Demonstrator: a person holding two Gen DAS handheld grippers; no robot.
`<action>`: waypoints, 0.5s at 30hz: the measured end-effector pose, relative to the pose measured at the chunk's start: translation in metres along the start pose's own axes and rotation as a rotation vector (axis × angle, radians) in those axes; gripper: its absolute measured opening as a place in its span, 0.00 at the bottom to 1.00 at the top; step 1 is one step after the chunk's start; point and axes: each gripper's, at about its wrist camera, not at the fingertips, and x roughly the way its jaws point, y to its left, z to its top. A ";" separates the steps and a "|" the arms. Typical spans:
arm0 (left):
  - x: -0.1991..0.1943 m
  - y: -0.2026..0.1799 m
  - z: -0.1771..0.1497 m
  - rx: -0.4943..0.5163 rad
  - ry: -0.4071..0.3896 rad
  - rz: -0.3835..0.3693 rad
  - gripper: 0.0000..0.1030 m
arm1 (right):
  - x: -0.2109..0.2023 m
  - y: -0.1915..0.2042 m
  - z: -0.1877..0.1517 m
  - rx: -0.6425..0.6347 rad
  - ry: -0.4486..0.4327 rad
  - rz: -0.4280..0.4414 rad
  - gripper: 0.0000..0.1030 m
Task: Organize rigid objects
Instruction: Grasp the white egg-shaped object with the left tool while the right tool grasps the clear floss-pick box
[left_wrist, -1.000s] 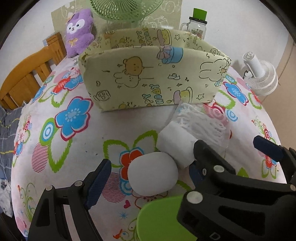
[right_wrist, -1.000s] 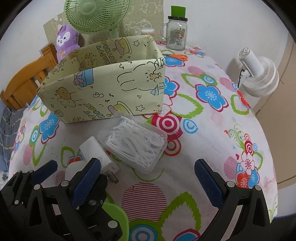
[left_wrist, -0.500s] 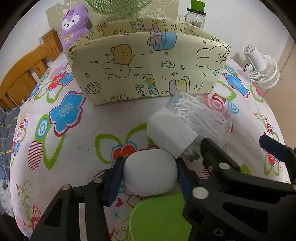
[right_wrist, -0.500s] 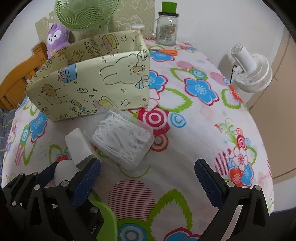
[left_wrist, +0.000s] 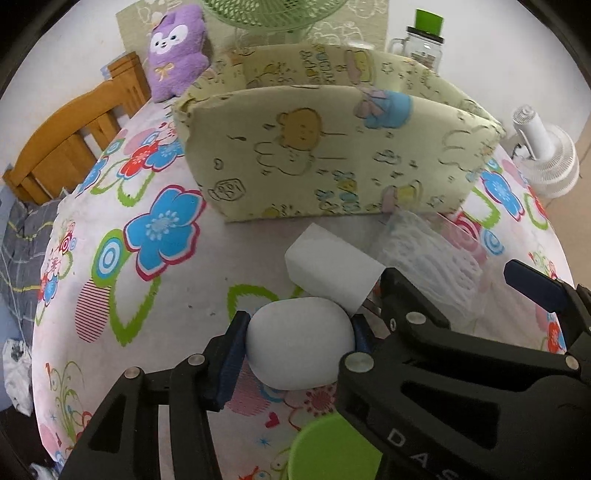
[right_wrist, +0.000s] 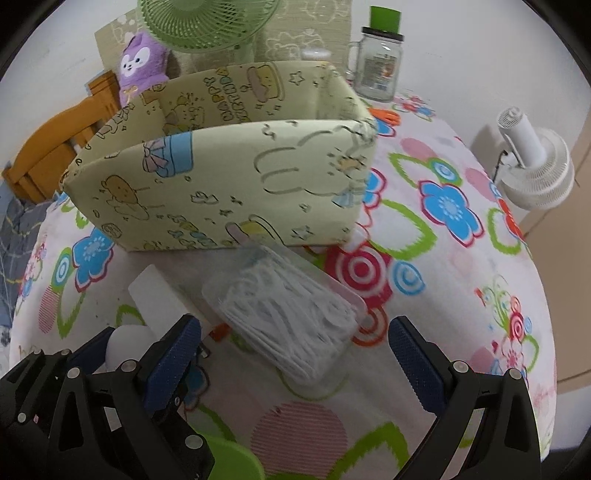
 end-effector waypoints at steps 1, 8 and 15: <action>0.002 0.002 0.002 -0.003 0.002 0.003 0.55 | 0.001 0.002 0.002 -0.004 0.001 0.003 1.00; 0.011 0.008 0.013 -0.027 0.008 0.019 0.55 | 0.009 0.011 0.015 -0.026 -0.004 0.022 1.00; 0.020 0.014 0.019 -0.050 0.021 0.019 0.55 | 0.015 0.013 0.022 -0.027 -0.021 0.024 1.00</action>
